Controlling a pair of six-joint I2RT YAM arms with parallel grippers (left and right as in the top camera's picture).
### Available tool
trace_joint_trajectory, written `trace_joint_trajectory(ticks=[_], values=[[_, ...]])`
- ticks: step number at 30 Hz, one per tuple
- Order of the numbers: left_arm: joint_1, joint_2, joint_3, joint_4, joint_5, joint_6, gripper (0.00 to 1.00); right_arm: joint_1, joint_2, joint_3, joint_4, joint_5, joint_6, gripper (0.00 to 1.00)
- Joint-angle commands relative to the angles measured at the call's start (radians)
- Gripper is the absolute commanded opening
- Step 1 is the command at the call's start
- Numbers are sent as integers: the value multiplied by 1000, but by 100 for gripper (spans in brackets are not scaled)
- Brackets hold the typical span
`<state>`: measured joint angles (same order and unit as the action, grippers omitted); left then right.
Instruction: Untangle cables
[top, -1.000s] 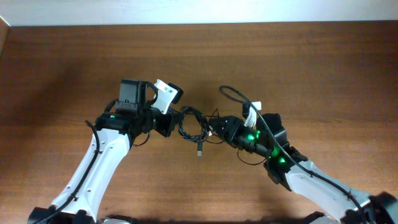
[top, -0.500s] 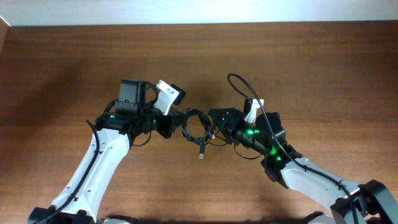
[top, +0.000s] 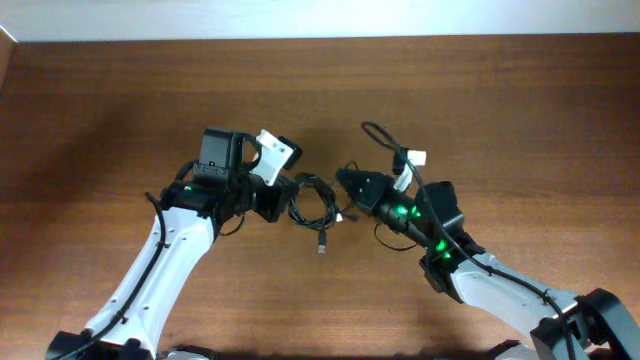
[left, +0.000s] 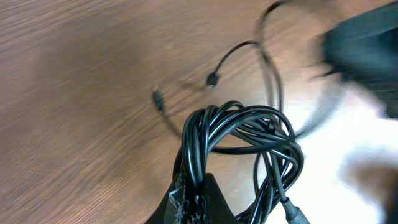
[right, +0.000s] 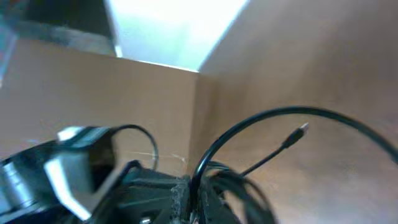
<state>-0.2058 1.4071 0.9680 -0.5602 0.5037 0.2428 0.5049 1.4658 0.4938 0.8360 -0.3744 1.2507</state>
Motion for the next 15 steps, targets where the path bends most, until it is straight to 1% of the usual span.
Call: trace_joint_trajectory(ticks=[1,3,5,8,12,15], values=[[-1,-10,18,2,-223,-143,0,-47,5,11,50,-61,-103,4],[-1,-10,18,3,-324,-245,0,-102,5,11,46,-122,-103,4],[-1,-10,18,7,-365,-313,0,-136,5,11,-11,-119,-102,4],[-1,-10,18,5,-393,-336,0,-208,5,11,-166,-114,-98,4],[-1,-10,18,3,-497,-418,0,-282,5,11,-327,-116,-92,4],[-1,-10,18,15,-486,-437,0,-304,5,11,-397,-141,-98,4]])
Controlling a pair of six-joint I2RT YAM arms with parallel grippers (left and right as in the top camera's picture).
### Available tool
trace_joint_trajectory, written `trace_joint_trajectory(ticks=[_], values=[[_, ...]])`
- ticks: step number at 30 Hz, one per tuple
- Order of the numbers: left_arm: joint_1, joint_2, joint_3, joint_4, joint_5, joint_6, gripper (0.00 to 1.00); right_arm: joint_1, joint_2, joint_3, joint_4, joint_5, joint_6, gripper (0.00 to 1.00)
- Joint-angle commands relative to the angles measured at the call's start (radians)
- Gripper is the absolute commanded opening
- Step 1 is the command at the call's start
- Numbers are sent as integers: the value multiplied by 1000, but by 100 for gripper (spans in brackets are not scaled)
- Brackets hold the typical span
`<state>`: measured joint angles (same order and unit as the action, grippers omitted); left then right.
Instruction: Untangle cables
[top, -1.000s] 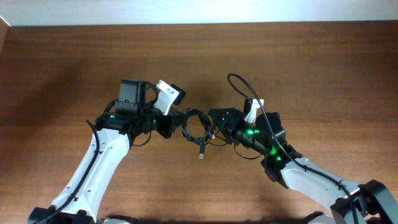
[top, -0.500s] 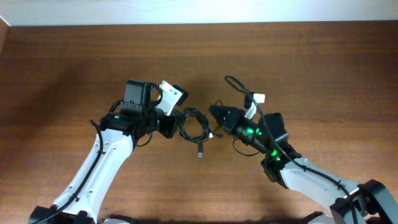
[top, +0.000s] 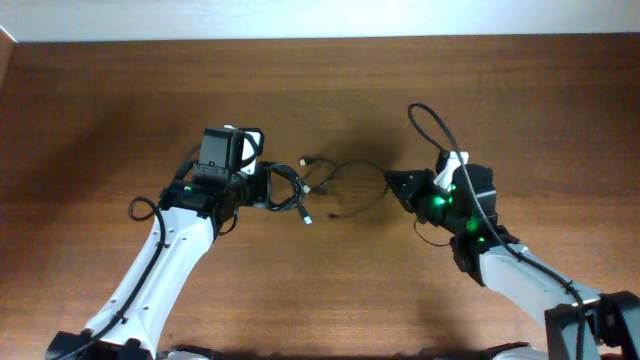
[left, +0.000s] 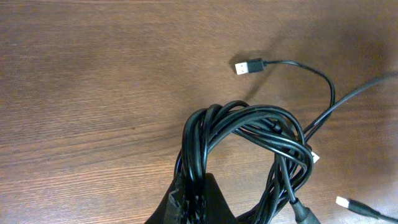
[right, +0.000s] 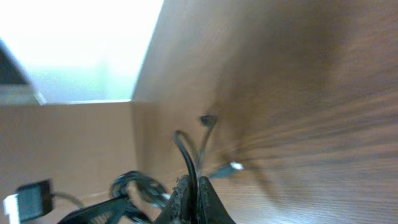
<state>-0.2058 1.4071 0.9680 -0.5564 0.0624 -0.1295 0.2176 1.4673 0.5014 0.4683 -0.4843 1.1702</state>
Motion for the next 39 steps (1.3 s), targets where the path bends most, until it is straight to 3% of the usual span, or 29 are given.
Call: trace_joint_trajectory(ticks=[1,6,7,8,10,14,22,27,33,34,35,36,39], values=[[-1,-10,18,17,-21,-64,0,-16,3,4,-35,-42,-46,4],[-1,-10,18,45,175,-65,0,-15,3,4,-55,-132,-133,39],[-1,-10,18,54,213,-65,0,-15,3,4,-56,-166,-161,55],[-1,-10,18,60,235,-69,0,-15,3,4,-62,-186,-175,64],[-1,-10,18,69,253,-113,0,-15,3,4,-87,-230,-177,72],[-1,-10,18,85,254,-222,0,15,3,4,-96,-324,-224,74],[-1,-10,18,92,326,-230,0,184,3,4,-68,-316,-220,73],[-10,-10,18,89,343,-229,0,202,3,4,36,-313,-192,48],[-55,-10,18,89,341,-229,0,202,3,4,74,-314,-140,26],[-60,-9,18,90,336,-229,0,202,3,4,71,-314,-141,26],[-61,-10,18,92,326,-229,0,202,3,4,60,-313,-141,34],[-60,-10,18,92,289,-229,0,202,3,4,35,-313,-142,50],[-47,-10,18,92,121,-229,0,202,3,4,-67,-289,-142,55]])
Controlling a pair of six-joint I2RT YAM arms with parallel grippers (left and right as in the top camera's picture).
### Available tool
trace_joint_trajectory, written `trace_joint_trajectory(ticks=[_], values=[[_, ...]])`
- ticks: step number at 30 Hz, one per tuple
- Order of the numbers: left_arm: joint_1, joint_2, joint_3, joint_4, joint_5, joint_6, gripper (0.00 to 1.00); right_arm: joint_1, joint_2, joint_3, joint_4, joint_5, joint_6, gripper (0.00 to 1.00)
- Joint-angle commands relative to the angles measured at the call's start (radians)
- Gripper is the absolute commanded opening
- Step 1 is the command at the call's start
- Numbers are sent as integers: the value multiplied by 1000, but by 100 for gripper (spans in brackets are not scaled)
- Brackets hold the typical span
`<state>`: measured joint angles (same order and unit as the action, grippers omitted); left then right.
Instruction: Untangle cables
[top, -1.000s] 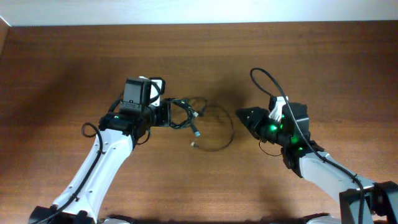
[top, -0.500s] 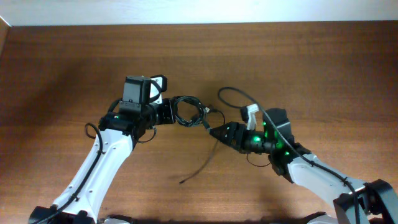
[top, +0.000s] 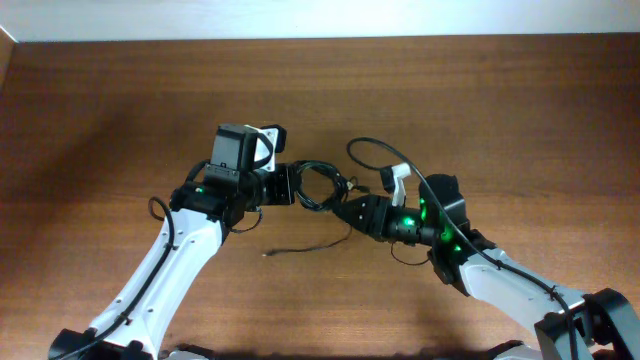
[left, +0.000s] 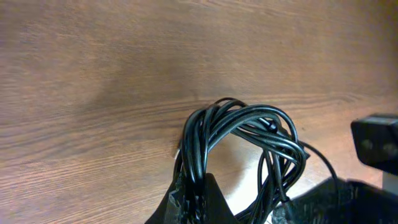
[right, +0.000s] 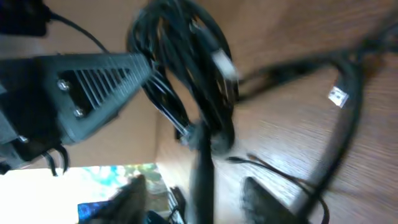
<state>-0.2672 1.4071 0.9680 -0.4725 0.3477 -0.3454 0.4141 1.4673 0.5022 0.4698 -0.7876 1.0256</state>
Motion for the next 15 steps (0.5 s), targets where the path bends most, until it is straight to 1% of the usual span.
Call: trace_joint_trajectory(ticks=[1,4,6,8,10,12,14,15], values=[[25,-10,18,8,-213,-13,0,5,3,3,-130,42,3,59],[79,-10,18,8,-209,-13,0,5,3,3,-258,124,3,69],[107,-10,18,8,-161,-13,0,4,3,3,-314,195,0,83],[115,-10,18,8,-129,-13,0,3,3,3,-337,264,-1,87],[115,-10,18,7,-126,-13,0,4,3,3,-309,244,-2,89],[115,-10,18,5,-126,-13,0,4,3,3,-236,145,-37,88],[115,-10,18,4,-102,-13,0,5,3,3,-150,41,-45,86],[115,-10,18,5,-77,-13,0,5,3,3,-127,21,-43,83]])
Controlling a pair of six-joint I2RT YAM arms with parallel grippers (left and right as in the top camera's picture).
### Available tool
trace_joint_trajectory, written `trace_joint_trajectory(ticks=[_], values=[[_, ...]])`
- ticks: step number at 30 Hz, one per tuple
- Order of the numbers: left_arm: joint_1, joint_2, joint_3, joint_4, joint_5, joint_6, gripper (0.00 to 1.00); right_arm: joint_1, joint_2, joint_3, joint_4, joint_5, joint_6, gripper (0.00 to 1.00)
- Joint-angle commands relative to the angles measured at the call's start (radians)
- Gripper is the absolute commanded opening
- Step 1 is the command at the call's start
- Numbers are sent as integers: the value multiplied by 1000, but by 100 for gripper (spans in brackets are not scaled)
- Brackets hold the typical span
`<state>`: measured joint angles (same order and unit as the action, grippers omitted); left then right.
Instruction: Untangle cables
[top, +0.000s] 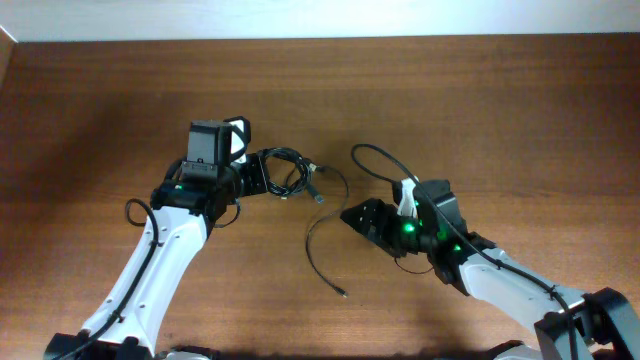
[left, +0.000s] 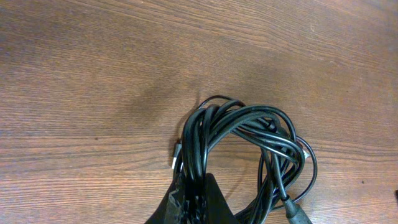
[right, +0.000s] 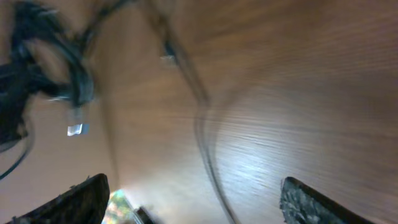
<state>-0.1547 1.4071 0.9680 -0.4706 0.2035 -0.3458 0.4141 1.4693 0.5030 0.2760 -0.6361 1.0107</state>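
My left gripper (top: 257, 178) is shut on a coiled bundle of black cables (top: 285, 174), held just above the wood. In the left wrist view the bundle (left: 245, 134) loops out of the shut left gripper (left: 191, 198), with a thick plug (left: 295, 214) at its lower right. A thin black cable (top: 318, 240) curves from beside the bundle down to a small plug near the front. My right gripper (top: 352, 214) stands open to the right of that cable, holding nothing. In the right wrist view the right gripper (right: 194, 183) is wide apart over the blurred thin cable (right: 202, 127).
The brown wooden table (top: 520, 110) stretches wide on all sides, with a pale wall strip along its back edge. A black wire loop (top: 375, 160) rises from the right arm itself. A light USB plug (right: 74, 129) hangs off the bundle.
My right gripper was up against the bundle; now it sits back to the right, open. The left gripper has moved left with the bundle. The thin cable lies stretched toward the front.
Both grippers met at the bundle, the right shut on a strand. Then the right stood far to the right with a cable drawn out. It was back at the bundle afterward. Now it is open and apart, and a thin cable lies spread on the table.
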Motion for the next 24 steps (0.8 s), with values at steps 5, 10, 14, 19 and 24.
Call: trace_joint_trajectory(ticks=[5,10,14,19,24], values=[[0,-10,18,3,234,-13,0,5,1,2,197,-150,59,65],[-27,-10,18,3,290,-12,0,5,1,2,253,-150,125,44],[-70,-10,18,3,289,-12,0,6,1,2,290,-152,178,25],[-106,-9,18,3,206,-3,0,5,1,2,391,-211,203,4],[-122,-9,18,3,196,3,0,6,1,2,477,-211,214,4]])
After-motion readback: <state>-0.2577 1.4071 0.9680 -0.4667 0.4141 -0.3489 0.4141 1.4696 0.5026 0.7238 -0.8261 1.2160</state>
